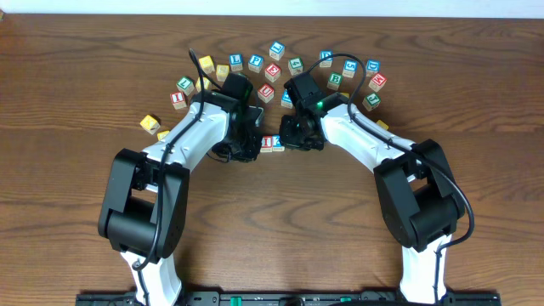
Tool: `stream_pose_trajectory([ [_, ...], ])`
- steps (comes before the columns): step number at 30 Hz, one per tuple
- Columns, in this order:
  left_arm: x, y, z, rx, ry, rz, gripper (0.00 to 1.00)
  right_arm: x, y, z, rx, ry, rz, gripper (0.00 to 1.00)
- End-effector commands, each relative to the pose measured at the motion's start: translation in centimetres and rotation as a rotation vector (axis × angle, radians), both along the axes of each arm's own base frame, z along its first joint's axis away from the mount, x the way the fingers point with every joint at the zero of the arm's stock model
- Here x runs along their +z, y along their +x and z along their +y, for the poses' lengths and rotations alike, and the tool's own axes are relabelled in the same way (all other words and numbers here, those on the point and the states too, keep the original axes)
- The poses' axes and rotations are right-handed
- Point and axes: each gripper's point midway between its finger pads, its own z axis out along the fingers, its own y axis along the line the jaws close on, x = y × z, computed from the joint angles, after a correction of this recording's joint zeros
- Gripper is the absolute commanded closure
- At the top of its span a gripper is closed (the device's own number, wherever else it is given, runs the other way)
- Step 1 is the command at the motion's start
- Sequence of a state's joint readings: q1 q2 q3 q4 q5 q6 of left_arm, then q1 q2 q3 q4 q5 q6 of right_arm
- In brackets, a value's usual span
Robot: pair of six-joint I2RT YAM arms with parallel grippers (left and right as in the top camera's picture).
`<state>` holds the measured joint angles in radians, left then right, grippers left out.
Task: Spell out AI2
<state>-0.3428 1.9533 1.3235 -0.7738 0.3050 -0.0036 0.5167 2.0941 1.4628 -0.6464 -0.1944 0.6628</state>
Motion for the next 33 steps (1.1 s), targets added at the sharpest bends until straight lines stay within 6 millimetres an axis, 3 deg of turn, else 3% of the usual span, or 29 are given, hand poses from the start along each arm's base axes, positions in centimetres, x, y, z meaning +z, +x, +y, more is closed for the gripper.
stream_pose_trajectory([
  [1, 0.0, -0.3, 0.1, 0.010, -0.001, 0.001, 0.93, -0.9, -0.5, 0.1, -0.002, -0.011, 0.022, 0.90],
  [33, 0.0, 0.8, -0.3, 0.010, -0.018, -0.048, 0.93, -0.9, -0.5, 0.1, -0.003, -0.011, 0.022, 0.89],
])
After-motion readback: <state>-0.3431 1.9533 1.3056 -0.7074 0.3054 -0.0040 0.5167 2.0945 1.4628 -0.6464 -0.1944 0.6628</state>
